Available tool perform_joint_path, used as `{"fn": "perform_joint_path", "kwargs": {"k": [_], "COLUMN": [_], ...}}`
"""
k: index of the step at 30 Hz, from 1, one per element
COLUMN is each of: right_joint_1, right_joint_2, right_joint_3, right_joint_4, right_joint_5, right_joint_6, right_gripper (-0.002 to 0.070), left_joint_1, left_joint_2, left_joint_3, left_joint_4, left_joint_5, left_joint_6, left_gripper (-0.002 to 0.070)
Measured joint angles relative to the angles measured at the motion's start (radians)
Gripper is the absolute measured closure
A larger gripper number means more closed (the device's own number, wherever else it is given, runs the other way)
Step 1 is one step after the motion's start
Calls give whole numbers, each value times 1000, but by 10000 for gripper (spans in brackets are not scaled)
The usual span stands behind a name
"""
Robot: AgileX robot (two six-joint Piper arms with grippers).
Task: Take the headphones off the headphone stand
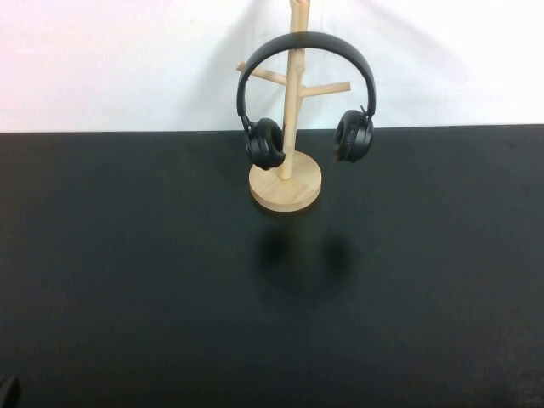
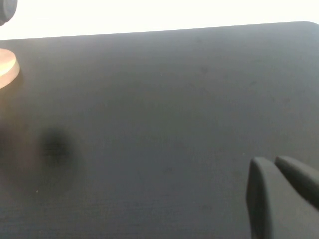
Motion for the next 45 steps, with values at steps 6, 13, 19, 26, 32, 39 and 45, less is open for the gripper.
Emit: {"fn": "perform_joint_path", "kwargs": {"k": [6, 13, 19, 26, 32, 39, 45], "right_joint_1": [0, 0, 0, 0, 0, 0, 0], "right_joint_2": [0, 0, 0, 0, 0, 0, 0], "right_joint_3": [0, 0, 0, 0, 0, 0, 0], "right_joint_4": [0, 0, 0, 0, 0, 0, 0], "right_joint_5": [0, 0, 0, 0, 0, 0, 0], "right_joint_6": [0, 0, 0, 0, 0, 0, 0], "right_gripper": [683, 683, 683, 683, 683, 683, 683], "left_joint_1": [0, 0, 0, 0, 0, 0, -134], "left_joint_2": [0, 0, 0, 160, 534, 916, 1139], "left_joint_3": [3, 3, 1, -275, -552, -747, -880], "left_joint_4": [-135, -533, -607, -429, -146, -113, -108], "left_joint_5": [-41, -232, -304, 27, 297, 179, 14], "left_joint_6": [-14, -79, -81, -37, 11, 237, 316], "left_gripper": [679, 679, 679, 679, 679, 679, 679]}}
